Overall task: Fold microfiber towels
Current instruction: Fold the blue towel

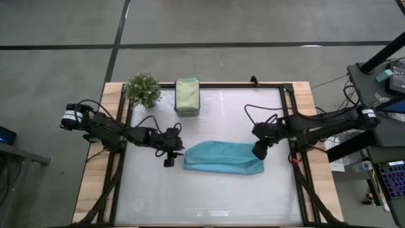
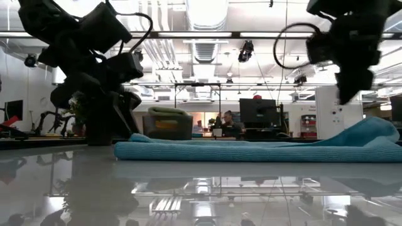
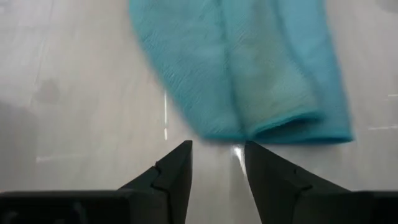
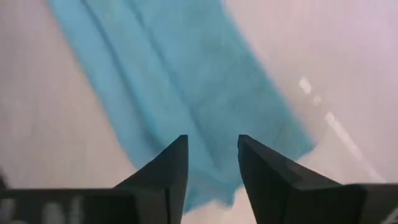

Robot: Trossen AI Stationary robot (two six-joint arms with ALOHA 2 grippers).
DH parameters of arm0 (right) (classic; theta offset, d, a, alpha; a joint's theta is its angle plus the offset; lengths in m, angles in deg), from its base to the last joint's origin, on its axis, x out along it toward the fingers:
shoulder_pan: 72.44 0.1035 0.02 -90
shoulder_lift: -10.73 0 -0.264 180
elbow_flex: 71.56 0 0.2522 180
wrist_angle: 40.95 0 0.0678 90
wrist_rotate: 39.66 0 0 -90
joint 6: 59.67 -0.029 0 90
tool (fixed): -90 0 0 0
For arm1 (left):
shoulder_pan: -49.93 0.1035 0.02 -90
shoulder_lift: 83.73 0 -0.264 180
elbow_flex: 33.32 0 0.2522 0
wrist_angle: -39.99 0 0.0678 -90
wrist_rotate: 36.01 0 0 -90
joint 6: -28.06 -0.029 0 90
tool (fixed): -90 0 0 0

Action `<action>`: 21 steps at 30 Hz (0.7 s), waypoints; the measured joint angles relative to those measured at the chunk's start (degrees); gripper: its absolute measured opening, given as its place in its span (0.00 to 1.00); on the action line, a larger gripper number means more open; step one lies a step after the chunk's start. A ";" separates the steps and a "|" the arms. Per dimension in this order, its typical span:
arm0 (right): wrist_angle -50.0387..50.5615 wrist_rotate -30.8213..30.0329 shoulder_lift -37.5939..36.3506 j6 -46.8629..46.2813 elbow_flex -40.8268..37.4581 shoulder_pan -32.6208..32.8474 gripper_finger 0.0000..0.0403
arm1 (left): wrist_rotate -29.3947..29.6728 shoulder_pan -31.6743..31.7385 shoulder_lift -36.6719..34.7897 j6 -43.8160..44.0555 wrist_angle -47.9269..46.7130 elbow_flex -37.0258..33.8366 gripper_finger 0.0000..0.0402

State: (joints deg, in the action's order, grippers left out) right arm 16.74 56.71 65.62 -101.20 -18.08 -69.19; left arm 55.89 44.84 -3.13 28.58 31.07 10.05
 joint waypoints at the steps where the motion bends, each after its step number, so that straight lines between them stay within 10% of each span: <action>1: -0.90 -1.35 0.08 1.78 0.30 -0.49 0.33 | 0.14 0.41 0.00 -0.02 -0.44 -0.12 0.33; 21: -53.04 -4.47 28.70 34.16 2.77 -9.56 0.27 | 0.36 4.19 9.64 0.63 15.44 -1.31 0.33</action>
State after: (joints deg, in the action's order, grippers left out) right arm -36.30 52.25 94.32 -67.04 -15.31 -78.75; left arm 56.24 49.02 6.51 29.21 46.51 8.73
